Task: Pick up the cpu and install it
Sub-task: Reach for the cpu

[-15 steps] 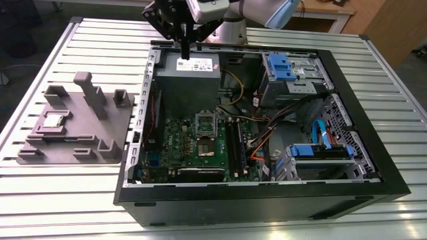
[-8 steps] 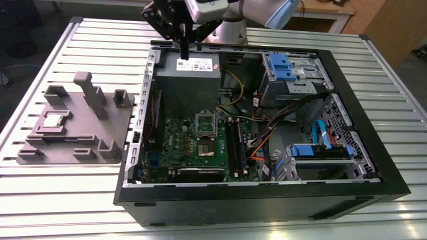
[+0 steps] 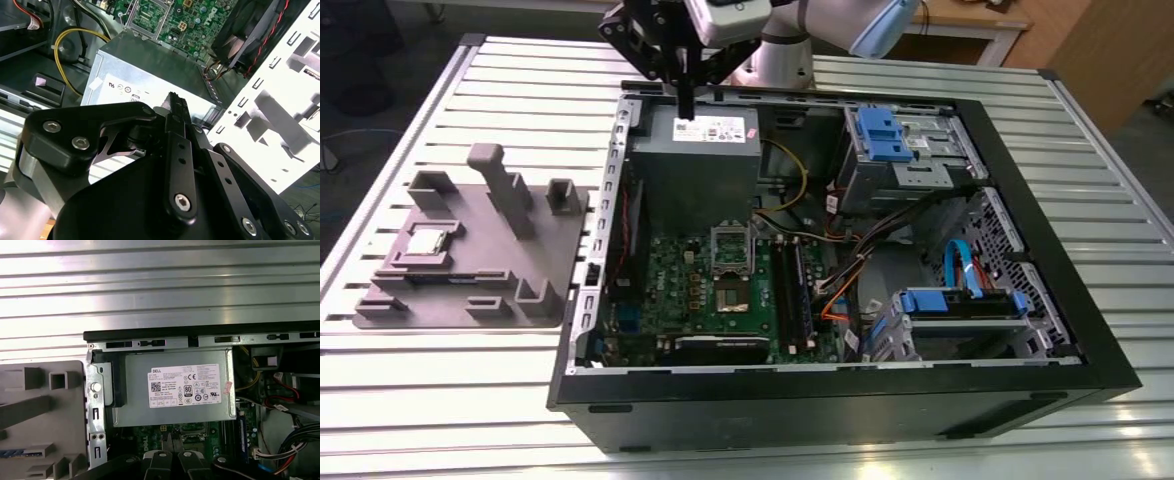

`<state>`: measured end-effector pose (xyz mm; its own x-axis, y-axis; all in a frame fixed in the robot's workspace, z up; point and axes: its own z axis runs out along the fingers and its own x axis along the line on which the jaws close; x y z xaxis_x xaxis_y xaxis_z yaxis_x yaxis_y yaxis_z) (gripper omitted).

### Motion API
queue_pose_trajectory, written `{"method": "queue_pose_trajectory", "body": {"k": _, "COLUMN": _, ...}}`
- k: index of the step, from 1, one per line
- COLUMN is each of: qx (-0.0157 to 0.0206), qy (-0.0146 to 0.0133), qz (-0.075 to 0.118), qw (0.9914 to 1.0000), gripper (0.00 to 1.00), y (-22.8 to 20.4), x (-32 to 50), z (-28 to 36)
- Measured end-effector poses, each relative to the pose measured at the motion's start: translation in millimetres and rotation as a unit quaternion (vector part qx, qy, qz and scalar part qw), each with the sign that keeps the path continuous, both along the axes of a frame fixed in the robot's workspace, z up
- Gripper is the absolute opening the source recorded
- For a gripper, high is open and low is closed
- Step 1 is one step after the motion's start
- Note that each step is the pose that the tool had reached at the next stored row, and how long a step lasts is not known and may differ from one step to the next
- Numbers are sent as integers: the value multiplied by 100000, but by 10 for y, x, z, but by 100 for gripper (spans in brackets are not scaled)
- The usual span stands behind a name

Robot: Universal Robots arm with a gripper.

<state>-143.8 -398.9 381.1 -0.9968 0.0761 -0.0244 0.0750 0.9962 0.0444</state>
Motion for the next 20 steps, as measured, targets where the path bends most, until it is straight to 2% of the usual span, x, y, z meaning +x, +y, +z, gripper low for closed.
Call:
{"method": "queue_pose_trajectory", "body": {"k": 7, "qx": -2, "qy": 1, "qz": -1, "qw": 100000, "gripper": 10, "y": 0, "x": -23, "z": -5}}
{"method": "queue_pose_trajectory", "body": {"k": 8, "qx": 84, "qy": 158, "qz": -4, "qw": 100000, "gripper": 10, "y": 0, "x": -67, "z": -25}}
{"method": "queue_pose_trajectory", "body": {"k": 9, "qx": 447, "qy": 413, "qz": -4, "qw": 99998, "gripper": 10, "y": 0, "x": -134, "z": -63}}
{"method": "queue_pose_trajectory", "body": {"k": 19, "qx": 599, "qy": 534, "qz": -2, "qw": 99997, "gripper": 10, "y": 0, "x": -153, "z": -77}}
{"method": "queue_pose_trajectory", "body": {"k": 20, "qx": 770, "qy": 640, "qz": -3, "qw": 99995, "gripper": 10, "y": 0, "x": -187, "z": -93}}
